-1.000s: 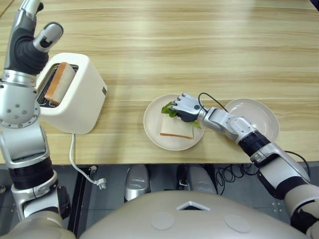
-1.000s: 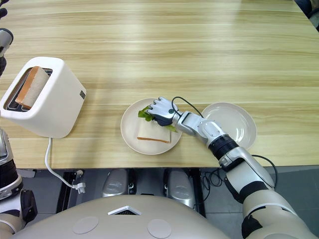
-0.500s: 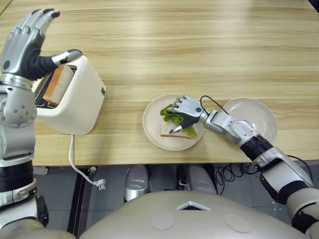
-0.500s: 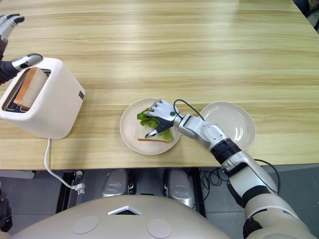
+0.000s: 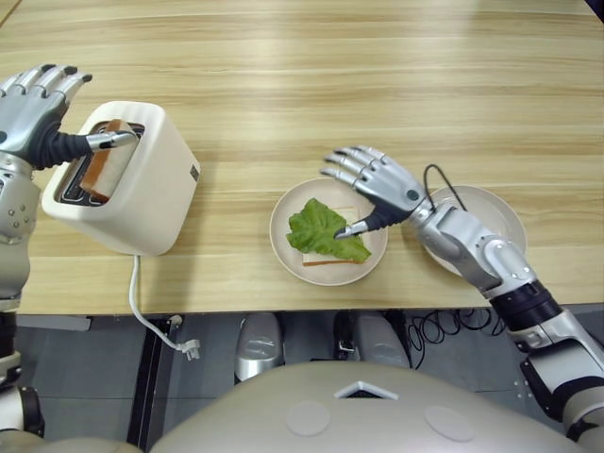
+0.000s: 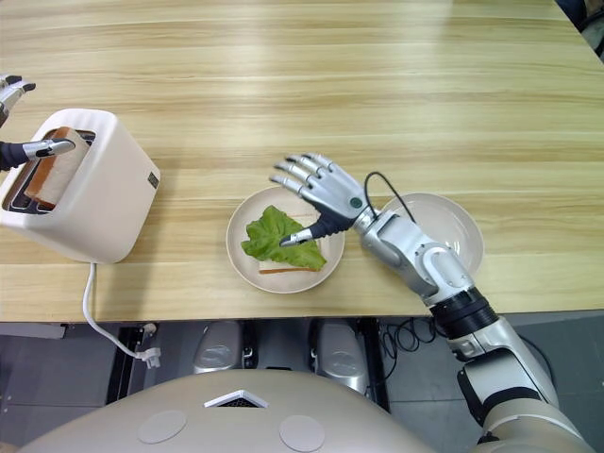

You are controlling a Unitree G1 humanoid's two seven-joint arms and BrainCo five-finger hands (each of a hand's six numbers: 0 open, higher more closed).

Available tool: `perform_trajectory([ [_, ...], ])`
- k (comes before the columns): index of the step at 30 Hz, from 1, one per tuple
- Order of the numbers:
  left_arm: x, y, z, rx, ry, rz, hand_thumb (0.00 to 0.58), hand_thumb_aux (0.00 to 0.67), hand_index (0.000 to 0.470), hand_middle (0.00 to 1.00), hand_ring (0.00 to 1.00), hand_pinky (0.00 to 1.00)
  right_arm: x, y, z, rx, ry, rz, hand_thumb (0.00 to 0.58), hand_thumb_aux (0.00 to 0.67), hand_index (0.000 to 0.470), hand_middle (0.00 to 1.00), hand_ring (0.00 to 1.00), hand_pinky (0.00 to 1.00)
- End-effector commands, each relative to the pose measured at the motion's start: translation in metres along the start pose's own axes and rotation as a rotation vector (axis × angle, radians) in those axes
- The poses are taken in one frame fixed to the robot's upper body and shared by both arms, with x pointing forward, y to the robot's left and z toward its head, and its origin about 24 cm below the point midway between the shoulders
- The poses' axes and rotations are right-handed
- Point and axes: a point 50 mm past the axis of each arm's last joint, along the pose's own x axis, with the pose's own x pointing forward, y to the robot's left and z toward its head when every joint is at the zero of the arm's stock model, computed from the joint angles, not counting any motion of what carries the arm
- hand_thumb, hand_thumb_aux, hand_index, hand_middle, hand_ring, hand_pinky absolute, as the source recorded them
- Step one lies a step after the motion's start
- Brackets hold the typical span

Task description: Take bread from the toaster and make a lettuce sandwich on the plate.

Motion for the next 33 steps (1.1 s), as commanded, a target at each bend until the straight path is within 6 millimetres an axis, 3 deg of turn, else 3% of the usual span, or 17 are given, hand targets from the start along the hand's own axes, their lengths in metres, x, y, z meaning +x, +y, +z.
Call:
perform_trajectory([
  [1, -0.002, -0.01, -0.004, 0.077, 0.02, -0.088, 0.0, 0.0, 0.0, 0.0, 0.0, 0.0, -0.006, -0.012, -0.005, 0.032, 0.043, -0.061, 0.0, 0.0, 0.0, 0.0, 0.0, 0.0],
  [7, -0.003, -0.026, -0.002, 0.108, 0.014, -0.203, 0.0, 0.0, 0.0, 0.0, 0.0, 0.0, -0.012, -0.017, -0.009, 0.036, 0.083, -0.11, 0.0, 0.0, 0.0, 0.0, 0.0, 0.0],
  [11, -0.006, -0.05, -0.001, 0.124, 0.008, -0.318, 0.0, 0.0, 0.0, 0.0, 0.0, 0.0, -0.013, -0.02, -0.009, 0.028, 0.088, -0.14, 0.0, 0.0, 0.0, 0.0, 0.0, 0.0],
  [12, -0.007, -0.055, 0.0, 0.12, -0.001, -0.334, 0.136, 0.084, 0.058, 0.0, 0.0, 0.0, -0.013, -0.02, -0.009, 0.027, 0.088, -0.146, 0.0, 0.0, 0.0, 0.0, 0.0, 0.0],
  [13, -0.008, -0.058, 0.002, 0.116, -0.009, -0.342, 0.47, 0.378, 0.26, 0.0, 0.0, 0.0, -0.013, -0.021, -0.009, 0.026, 0.089, -0.149, 0.0, 0.0, 0.0, 0.0, 0.0, 0.0],
  [14, -0.008, -0.06, 0.003, 0.112, -0.015, -0.346, 0.47, 0.378, 0.26, 0.0, 0.0, 0.0, -0.014, -0.021, -0.009, 0.023, 0.089, -0.152, 0.0, 0.0, 0.0, 0.0, 0.0, 0.0],
  [15, -0.008, -0.062, 0.004, 0.11, -0.018, -0.344, 0.58, 0.67, 0.46, 0.0, 0.0, 0.0, -0.014, -0.021, -0.01, 0.021, 0.089, -0.154, 0.0, 0.0, 0.0, 0.0, 0.0, 0.0],
  [19, -0.004, -0.055, -0.001, 0.083, -0.001, -0.285, 0.58, 0.67, 0.46, 0.0, 0.0, 0.0, -0.014, -0.021, -0.01, 0.017, 0.091, -0.155, 0.0, 0.0, 0.0, 0.0, 0.0, 0.0],
  [28, 0.004, -0.021, -0.003, -0.101, -0.004, -0.073, 0.58, 0.67, 0.46, 0.0, 0.0, 0.0, -0.013, -0.015, -0.012, 0.011, 0.1, -0.149, 0.0, 0.0, 0.0, 0.0, 0.0, 0.0],
  [29, 0.005, -0.017, -0.005, -0.14, 0.002, -0.053, 0.58, 0.67, 0.46, 0.04, 0.04, 0.04, -0.013, -0.015, -0.012, 0.009, 0.099, -0.149, 0.0, 0.0, 0.0, 0.0, 0.0, 0.0],
  [31, 0.008, -0.011, -0.008, -0.206, 0.017, -0.014, 0.58, 0.67, 0.46, 0.46, 0.46, 0.46, -0.013, -0.015, -0.013, 0.004, 0.099, -0.152, 0.0, 0.0, 0.0, 0.0, 0.0, 0.0],
  [32, 0.009, -0.009, -0.009, -0.241, 0.022, 0.004, 0.58, 0.67, 0.46, 0.87, 0.87, 0.87, -0.013, -0.015, -0.013, 0.001, 0.1, -0.157, 0.0, 0.0, 0.0, 0.0, 0.0, 0.0],
  [33, 0.01, -0.007, -0.01, -0.28, 0.024, 0.016, 0.58, 0.67, 0.46, 1.0, 1.0, 1.0, -0.013, -0.016, -0.013, 0.0, 0.1, -0.161, 0.0, 0.0, 0.0, 0.0, 0.0, 0.0],
])
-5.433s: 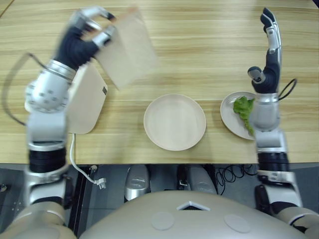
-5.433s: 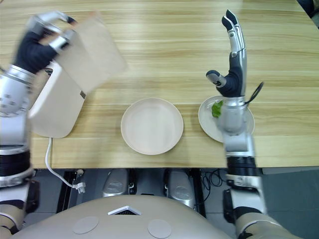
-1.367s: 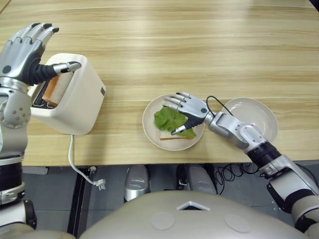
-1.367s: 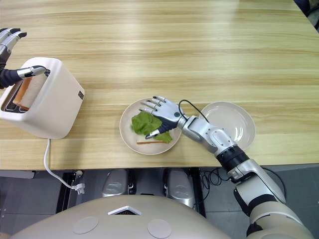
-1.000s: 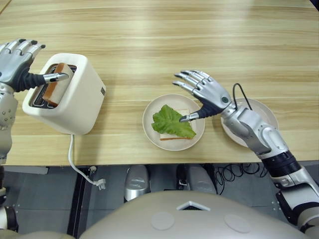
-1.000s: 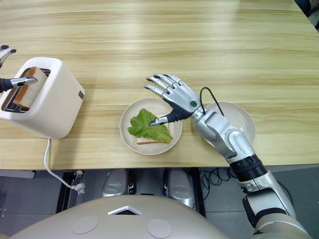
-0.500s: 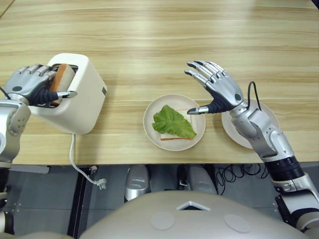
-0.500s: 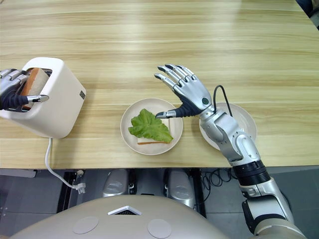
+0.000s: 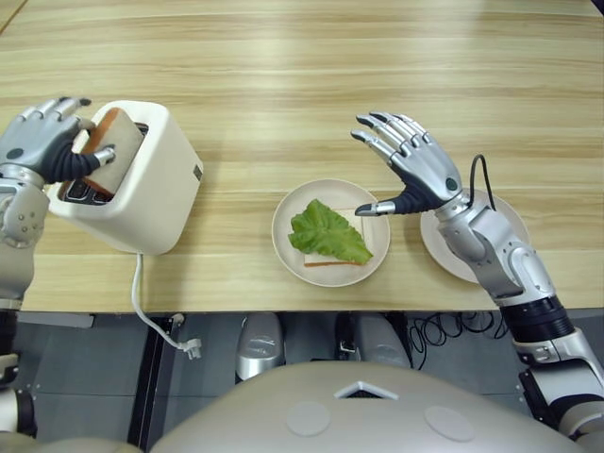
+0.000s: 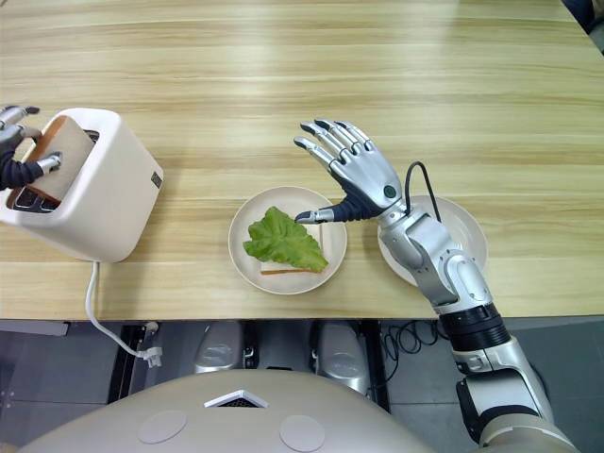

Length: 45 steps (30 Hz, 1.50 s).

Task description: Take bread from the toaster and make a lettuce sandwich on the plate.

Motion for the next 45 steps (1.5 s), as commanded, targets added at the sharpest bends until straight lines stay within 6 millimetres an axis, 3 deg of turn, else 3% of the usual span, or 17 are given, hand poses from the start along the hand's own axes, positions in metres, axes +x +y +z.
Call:
perform_trajectory([
  [1, 0.003, 0.015, -0.007, -0.145, 0.021, 0.076, 0.58, 0.67, 0.46, 1.0, 1.0, 1.0, 0.001, -0.001, -0.002, -0.012, 0.0, -0.01, 0.0, 0.0, 0.0, 0.0, 0.0, 0.0],
  [5, 0.007, 0.028, -0.002, -0.274, -0.02, 0.125, 0.58, 0.67, 0.46, 1.0, 1.0, 1.0, 0.0, -0.002, -0.005, -0.017, 0.008, -0.021, 0.0, 0.0, 0.0, 0.0, 0.0, 0.0],
  [9, 0.012, 0.049, 0.015, -0.399, -0.121, 0.187, 0.58, 0.67, 0.46, 1.0, 1.0, 1.0, -0.002, -0.004, -0.009, -0.024, 0.025, -0.031, 0.0, 0.0, 0.0, 0.0, 0.0, 0.0],
  [15, 0.011, 0.065, 0.064, -0.468, -0.338, 0.239, 0.58, 0.67, 0.46, 1.0, 1.0, 1.0, -0.003, -0.007, -0.013, -0.033, 0.044, -0.048, 0.0, 0.0, 0.0, 0.0, 0.0, 0.0],
  [20, 0.002, 0.068, 0.109, -0.613, -0.521, 0.172, 0.58, 0.67, 0.46, 1.0, 1.0, 1.0, -0.003, -0.012, -0.018, -0.045, 0.056, -0.06, 0.0, 0.0, 0.0, 0.0, 0.0, 0.0],
  [26, -0.001, 0.026, 0.166, -0.904, -0.685, -0.126, 0.58, 0.67, 0.46, 1.0, 1.0, 1.0, -0.009, -0.02, -0.03, -0.059, 0.104, -0.075, 0.0, 0.0, 0.0, 0.0, 0.0, 0.0],
  [35, 0.001, -0.067, 0.233, -1.101, -0.689, -0.578, 0.58, 0.67, 0.46, 1.0, 1.0, 1.0, -0.014, -0.037, -0.033, -0.038, 0.077, -0.087, 0.0, 0.0, 0.0, 0.0, 0.0, 0.0],
  [39, 0.0, -0.095, 0.244, -1.094, -0.675, -0.702, 0.58, 0.67, 0.46, 1.0, 1.0, 1.0, -0.017, -0.041, -0.032, -0.024, 0.055, -0.082, 0.0, 0.0, 0.0, 0.0, 0.0, 0.0],
  [45, 0.011, -0.118, 0.245, -1.019, -0.633, -0.772, 0.58, 0.67, 0.46, 1.0, 1.0, 1.0, -0.023, -0.043, -0.013, 0.05, -0.077, -0.038, 0.0, 0.0, 0.0, 0.0, 0.0, 0.0],
])
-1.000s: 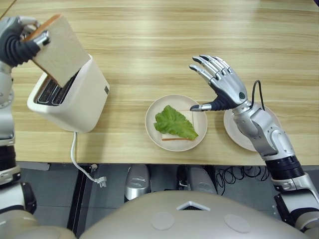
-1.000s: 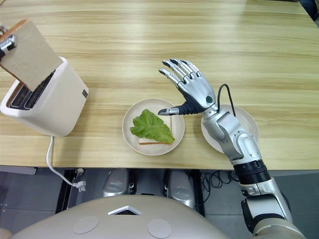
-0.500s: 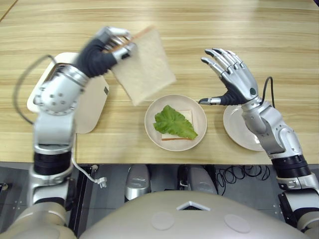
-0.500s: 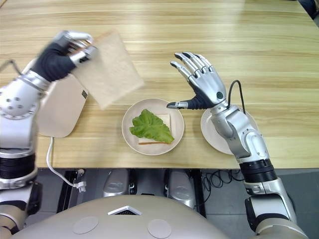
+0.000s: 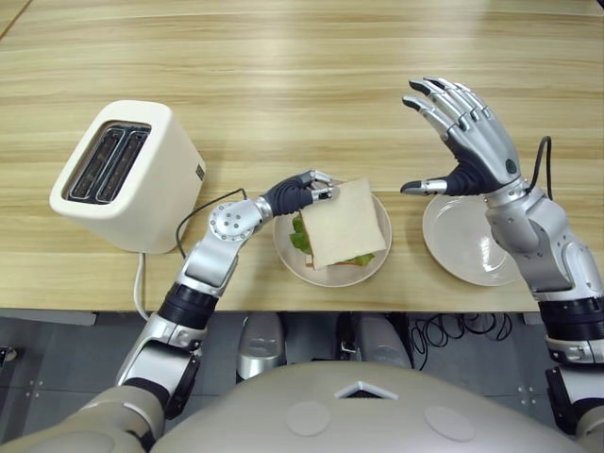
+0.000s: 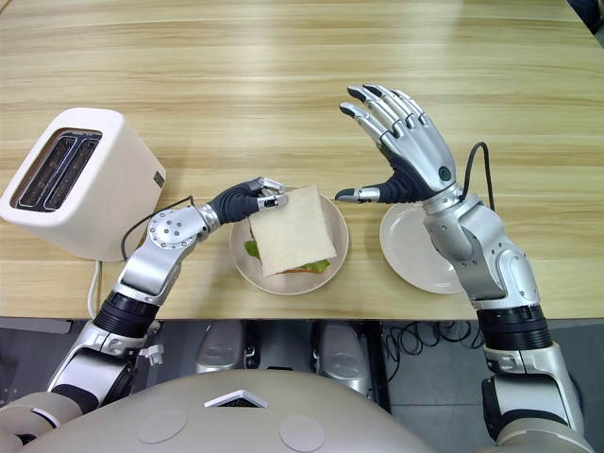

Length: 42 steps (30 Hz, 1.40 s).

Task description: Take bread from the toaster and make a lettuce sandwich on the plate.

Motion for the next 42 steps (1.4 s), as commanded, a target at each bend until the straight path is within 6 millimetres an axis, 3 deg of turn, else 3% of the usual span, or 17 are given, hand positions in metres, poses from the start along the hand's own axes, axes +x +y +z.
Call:
perform_trajectory([
  [1, 0.008, 0.0, -0.01, 0.037, 0.042, -0.033, 0.58, 0.67, 0.46, 1.0, 1.0, 1.0, -0.004, -0.001, 0.017, 0.064, -0.111, 0.048, 0.0, 0.0, 0.0, 0.0, 0.0, 0.0],
  [10, 0.02, 0.011, -0.029, 0.103, 0.09, -0.013, 0.58, 0.67, 0.46, 1.0, 1.0, 1.0, -0.025, 0.028, 0.052, 0.236, -0.296, 0.353, 0.0, 0.0, 0.0, 0.0, 0.0, 0.0],
  [17, 0.028, 0.008, -0.037, 0.135, 0.107, -0.016, 0.58, 0.67, 0.46, 1.0, 1.0, 1.0, -0.029, 0.054, 0.056, 0.147, -0.303, 0.504, 0.0, 0.0, 0.0, 0.0, 0.0, 0.0],
  [25, 0.032, 0.007, -0.041, 0.172, 0.115, -0.01, 0.58, 0.67, 0.46, 1.0, 1.0, 1.0, -0.031, 0.107, 0.057, -0.069, -0.327, 0.759, 0.0, 0.0, 0.0, 0.0, 0.0, 0.0],
  [31, 0.035, 0.005, -0.04, 0.187, 0.111, -0.011, 0.58, 0.67, 0.46, 1.0, 1.0, 1.0, -0.05, 0.137, 0.052, -0.103, -0.285, 0.997, 0.0, 0.0, 0.0, 0.0, 0.0, 0.0],
  [37, 0.038, 0.005, -0.037, 0.233, 0.1, 0.002, 0.58, 0.67, 0.46, 1.0, 1.0, 1.0, -0.063, 0.146, 0.057, -0.065, -0.281, 1.116, 0.0, 0.0, 0.0, 0.0, 0.0, 0.0],
  [38, 0.039, 0.008, -0.035, 0.263, 0.098, 0.024, 0.574, 0.602, 0.413, 0.0, 0.0, 0.0, -0.064, 0.146, 0.058, -0.057, -0.287, 1.122, 0.0, 0.0, 0.0, 0.0, 0.0, 0.0],
  [39, 0.04, 0.013, -0.032, 0.289, 0.091, 0.057, 0.491, 0.407, 0.28, 0.0, 0.0, 0.0, -0.064, 0.147, 0.059, -0.053, -0.293, 1.129, 0.0, 0.0, 0.0, 0.0, 0.0, 0.0],
  [40, 0.04, 0.02, -0.028, 0.304, 0.079, 0.096, 0.16, 0.1, 0.069, 0.0, 0.0, 0.0, -0.065, 0.147, 0.06, -0.051, -0.296, 1.134, 0.0, 0.0, 0.0, 0.0, 0.0, 0.0],
  [41, 0.039, 0.028, -0.022, 0.316, 0.061, 0.149, 0.0, 0.0, 0.0, 0.0, 0.0, 0.0, -0.065, 0.148, 0.06, -0.05, -0.298, 1.138, 0.0, 0.0, 0.0, 0.0, 0.0, 0.0],
  [42, 0.037, 0.041, -0.012, 0.333, 0.031, 0.224, 0.0, 0.0, 0.0, 0.0, 0.0, 0.0, -0.065, 0.149, 0.06, -0.052, -0.301, 1.141, 0.0, 0.0, 0.0, 0.0, 0.0, 0.0],
])
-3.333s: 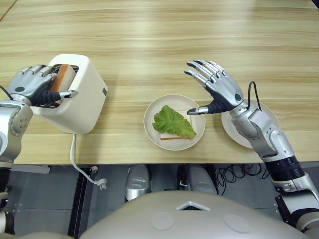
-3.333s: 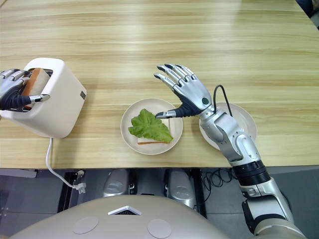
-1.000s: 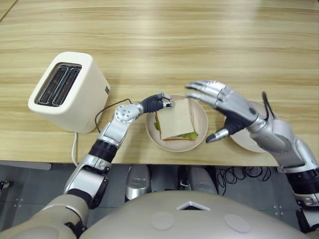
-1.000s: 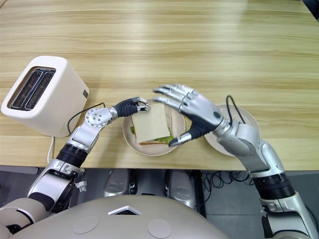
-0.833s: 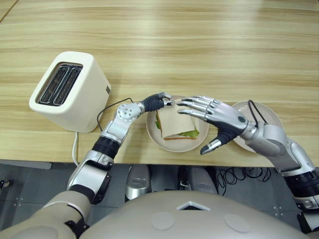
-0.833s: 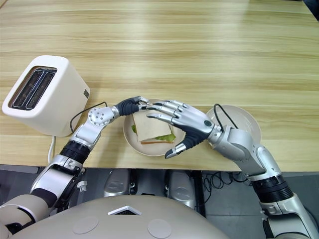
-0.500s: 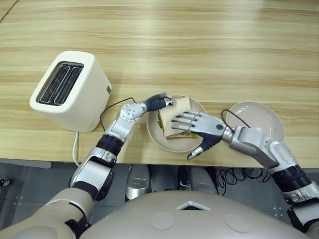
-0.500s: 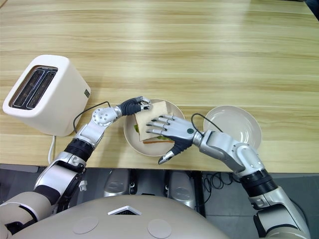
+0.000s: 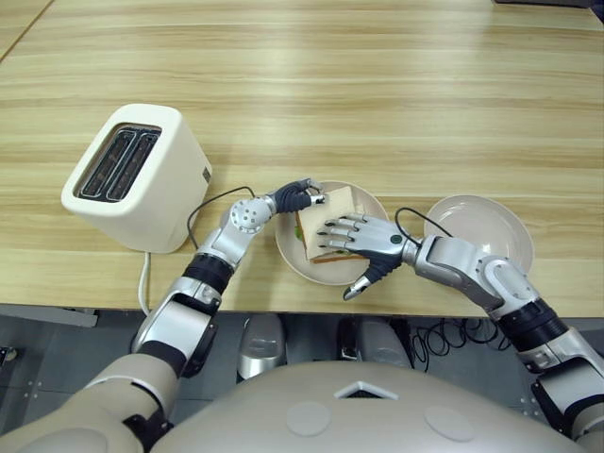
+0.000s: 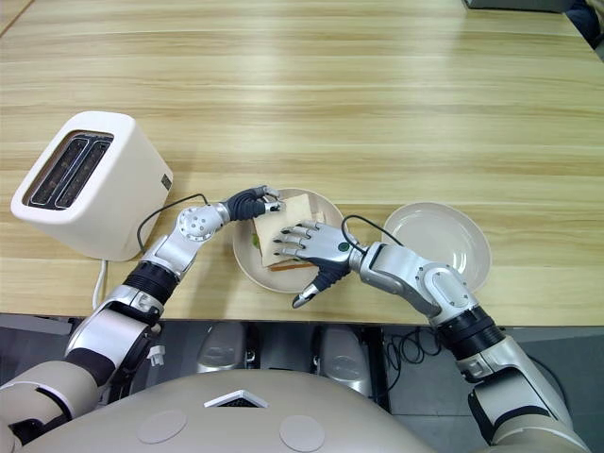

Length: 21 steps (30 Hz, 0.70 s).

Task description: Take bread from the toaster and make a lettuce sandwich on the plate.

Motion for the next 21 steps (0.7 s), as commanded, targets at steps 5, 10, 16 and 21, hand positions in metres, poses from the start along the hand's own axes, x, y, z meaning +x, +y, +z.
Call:
perform_trajectory([
  [5, -0.029, 0.103, 0.06, 0.088, -0.26, 0.598, 0.0, 0.0, 0.0, 0.0, 0.0, 0.0, -0.001, 0.054, 0.008, 0.07, -0.027, 0.298, 0.0, 0.0, 0.0, 0.0, 0.0, 0.0],
  [10, -0.073, 0.126, 0.09, 0.145, -0.416, 0.819, 0.0, 0.0, 0.0, 0.0, 0.0, 0.0, 0.004, 0.048, -0.002, 0.075, 0.003, 0.216, 0.0, 0.0, 0.0, 0.0, 0.0, 0.0],
  [16, -0.1, 0.105, 0.084, 0.198, -0.416, 0.764, 0.268, 0.179, 0.123, 0.0, 0.0, 0.0, 0.002, -0.003, -0.031, 0.035, 0.116, -0.189, 0.0, 0.0, 0.0, 0.0, 0.0, 0.0],
  [21, -0.12, 0.082, 0.07, 0.283, -0.354, 0.602, 0.58, 0.67, 0.46, 1.0, 1.0, 1.0, -0.032, -0.062, -0.047, 0.071, 0.174, -0.596, 0.58, 0.67, 0.46, 0.89, 0.89, 0.89],
])
